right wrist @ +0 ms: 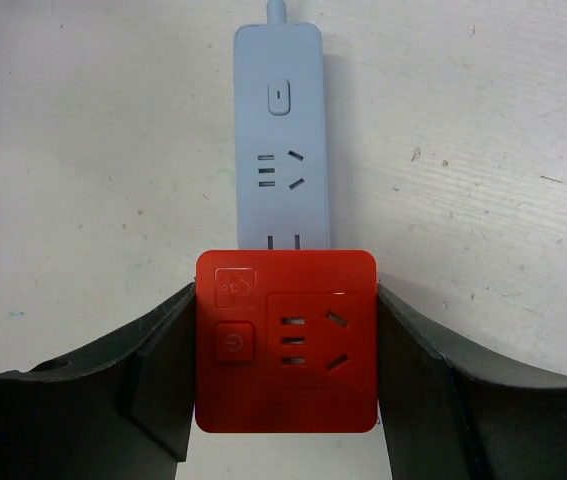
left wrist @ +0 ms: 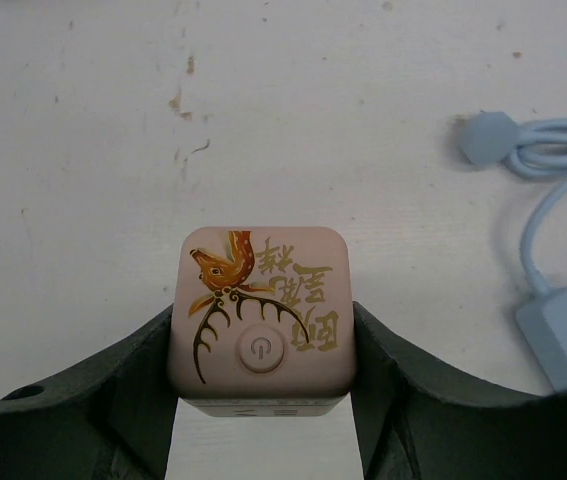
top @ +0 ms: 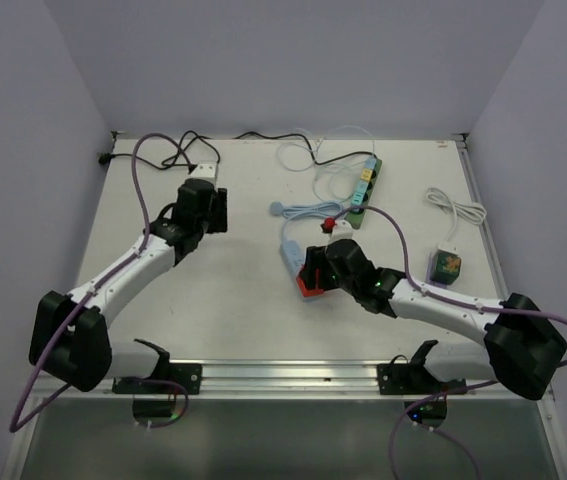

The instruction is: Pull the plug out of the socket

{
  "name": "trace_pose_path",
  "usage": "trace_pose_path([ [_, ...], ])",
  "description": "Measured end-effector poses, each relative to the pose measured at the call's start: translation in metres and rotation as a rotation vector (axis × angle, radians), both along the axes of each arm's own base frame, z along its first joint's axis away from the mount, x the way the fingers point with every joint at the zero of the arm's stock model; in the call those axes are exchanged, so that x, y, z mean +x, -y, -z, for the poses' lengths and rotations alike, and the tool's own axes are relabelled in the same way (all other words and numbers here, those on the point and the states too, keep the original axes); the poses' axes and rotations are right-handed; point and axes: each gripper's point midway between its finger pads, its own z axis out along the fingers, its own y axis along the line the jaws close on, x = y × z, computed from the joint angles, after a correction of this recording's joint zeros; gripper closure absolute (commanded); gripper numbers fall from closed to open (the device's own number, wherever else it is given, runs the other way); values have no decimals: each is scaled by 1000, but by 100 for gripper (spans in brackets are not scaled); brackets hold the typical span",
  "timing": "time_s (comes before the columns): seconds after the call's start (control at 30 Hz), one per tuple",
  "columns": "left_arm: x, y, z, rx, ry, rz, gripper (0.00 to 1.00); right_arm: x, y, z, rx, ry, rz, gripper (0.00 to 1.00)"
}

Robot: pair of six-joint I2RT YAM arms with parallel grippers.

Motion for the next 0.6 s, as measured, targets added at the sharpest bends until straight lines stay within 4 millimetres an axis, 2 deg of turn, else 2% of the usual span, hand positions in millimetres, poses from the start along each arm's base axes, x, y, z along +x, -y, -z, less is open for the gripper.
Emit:
trace_pose_path([
  [0.17, 26, -56, 37, -150, -123, -192, 100, -3, 4, -3, -7, 7, -15, 100],
  [0.4, 36, -121, 82, -378, -255, -384, 96, -11, 15, -9, 4, 24, -38, 100],
  [0.47, 35, -134, 94, -413, -287, -422, 89, -13, 18, -9, 6, 26, -42, 100],
  [0.5, 34, -138, 100, -421, -302, -431, 79, -15, 19, -8, 8, 26, -44, 100],
  [0.6, 35, -141, 106, -441, -318, -436, 71, -17, 19, -7, 11, 19, -50, 100],
])
